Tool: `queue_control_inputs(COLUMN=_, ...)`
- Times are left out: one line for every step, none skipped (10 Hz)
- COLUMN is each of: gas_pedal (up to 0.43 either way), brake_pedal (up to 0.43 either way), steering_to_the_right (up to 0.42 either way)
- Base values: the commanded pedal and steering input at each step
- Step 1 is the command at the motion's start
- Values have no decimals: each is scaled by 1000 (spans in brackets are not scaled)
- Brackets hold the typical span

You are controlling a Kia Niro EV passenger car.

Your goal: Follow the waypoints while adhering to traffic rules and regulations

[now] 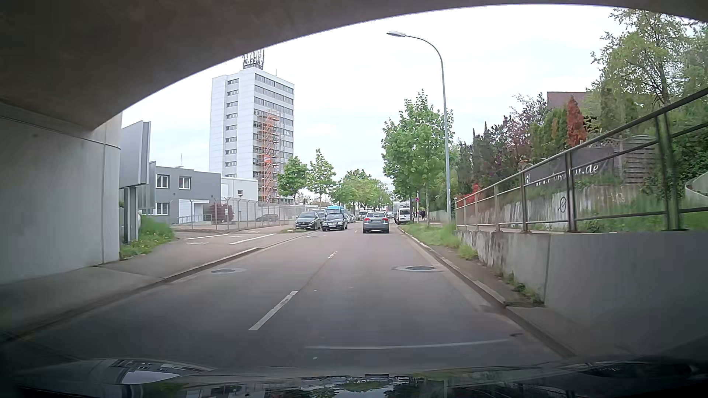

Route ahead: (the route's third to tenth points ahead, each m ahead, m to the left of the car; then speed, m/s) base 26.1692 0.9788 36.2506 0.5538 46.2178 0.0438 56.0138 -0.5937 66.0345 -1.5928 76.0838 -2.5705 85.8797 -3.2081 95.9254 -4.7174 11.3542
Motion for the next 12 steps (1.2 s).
queue_control_inputs(gas_pedal=59, brake_pedal=0, steering_to_the_right=8)
queue_control_inputs(gas_pedal=59, brake_pedal=0, steering_to_the_right=8)
queue_control_inputs(gas_pedal=59, brake_pedal=0, steering_to_the_right=8)
queue_control_inputs(gas_pedal=59, brake_pedal=0, steering_to_the_right=9)
queue_control_inputs(gas_pedal=59, brake_pedal=0, steering_to_the_right=9)
queue_control_inputs(gas_pedal=59, brake_pedal=0, steering_to_the_right=8)
queue_control_inputs(gas_pedal=67, brake_pedal=0, steering_to_the_right=8)
queue_control_inputs(gas_pedal=67, brake_pedal=0, steering_to_the_right=7)
queue_control_inputs(gas_pedal=67, brake_pedal=0, steering_to_the_right=6)
queue_control_inputs(gas_pedal=67, brake_pedal=0, steering_to_the_right=6)
queue_control_inputs(gas_pedal=67, brake_pedal=0, steering_to_the_right=6)
queue_control_inputs(gas_pedal=67, brake_pedal=0, steering_to_the_right=6)
